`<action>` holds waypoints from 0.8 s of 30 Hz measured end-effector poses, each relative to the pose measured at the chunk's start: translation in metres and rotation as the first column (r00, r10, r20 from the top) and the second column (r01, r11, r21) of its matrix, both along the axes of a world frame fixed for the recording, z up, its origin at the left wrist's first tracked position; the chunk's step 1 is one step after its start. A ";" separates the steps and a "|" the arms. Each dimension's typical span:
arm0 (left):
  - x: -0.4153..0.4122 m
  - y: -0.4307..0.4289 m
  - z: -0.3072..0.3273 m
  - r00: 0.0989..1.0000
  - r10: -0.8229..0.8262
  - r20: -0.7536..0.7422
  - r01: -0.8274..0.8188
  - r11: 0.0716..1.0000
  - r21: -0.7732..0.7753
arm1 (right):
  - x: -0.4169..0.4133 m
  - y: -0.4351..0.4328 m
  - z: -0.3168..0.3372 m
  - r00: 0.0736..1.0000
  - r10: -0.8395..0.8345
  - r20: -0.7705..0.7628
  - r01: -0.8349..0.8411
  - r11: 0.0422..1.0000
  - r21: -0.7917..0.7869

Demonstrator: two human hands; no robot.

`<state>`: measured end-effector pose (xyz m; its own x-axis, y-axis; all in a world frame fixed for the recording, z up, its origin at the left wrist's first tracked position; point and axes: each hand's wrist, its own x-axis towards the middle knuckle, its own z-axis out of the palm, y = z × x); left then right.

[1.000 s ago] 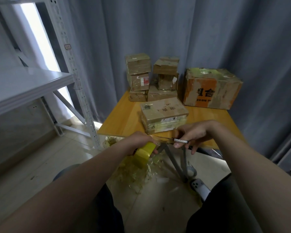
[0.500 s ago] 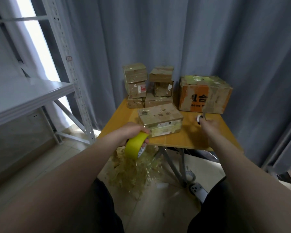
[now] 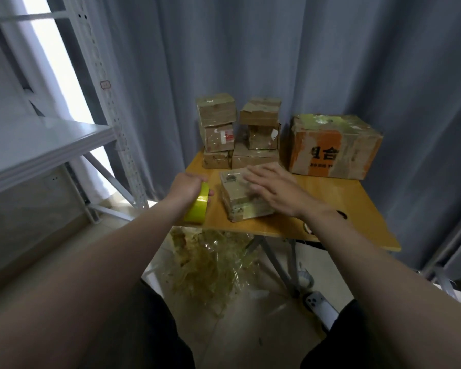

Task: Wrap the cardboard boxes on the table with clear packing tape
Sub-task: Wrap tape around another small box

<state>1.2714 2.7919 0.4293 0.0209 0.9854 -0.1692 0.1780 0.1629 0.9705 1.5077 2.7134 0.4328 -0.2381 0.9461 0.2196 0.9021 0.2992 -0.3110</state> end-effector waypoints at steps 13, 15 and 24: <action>0.035 0.079 -0.020 0.952 -0.048 -0.301 0.042 0.999 -0.027 | -0.015 0.077 -0.024 0.902 0.163 0.399 -0.123 0.985 -0.123; 0.037 0.082 -0.015 0.954 -0.073 -0.292 0.058 0.997 -0.057 | -0.014 0.077 -0.025 0.897 0.172 0.407 -0.130 0.983 -0.128; 0.045 0.084 -0.009 0.938 -0.129 -0.322 0.099 0.989 -0.110 | -0.035 0.075 -0.034 0.915 -0.006 0.404 0.000 1.000 0.014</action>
<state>1.3160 2.8758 0.4207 0.0608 0.9598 -0.2738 0.5056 0.2069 0.8376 1.4722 2.7885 0.3990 -0.3066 0.9445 0.1183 0.9508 0.2981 0.0840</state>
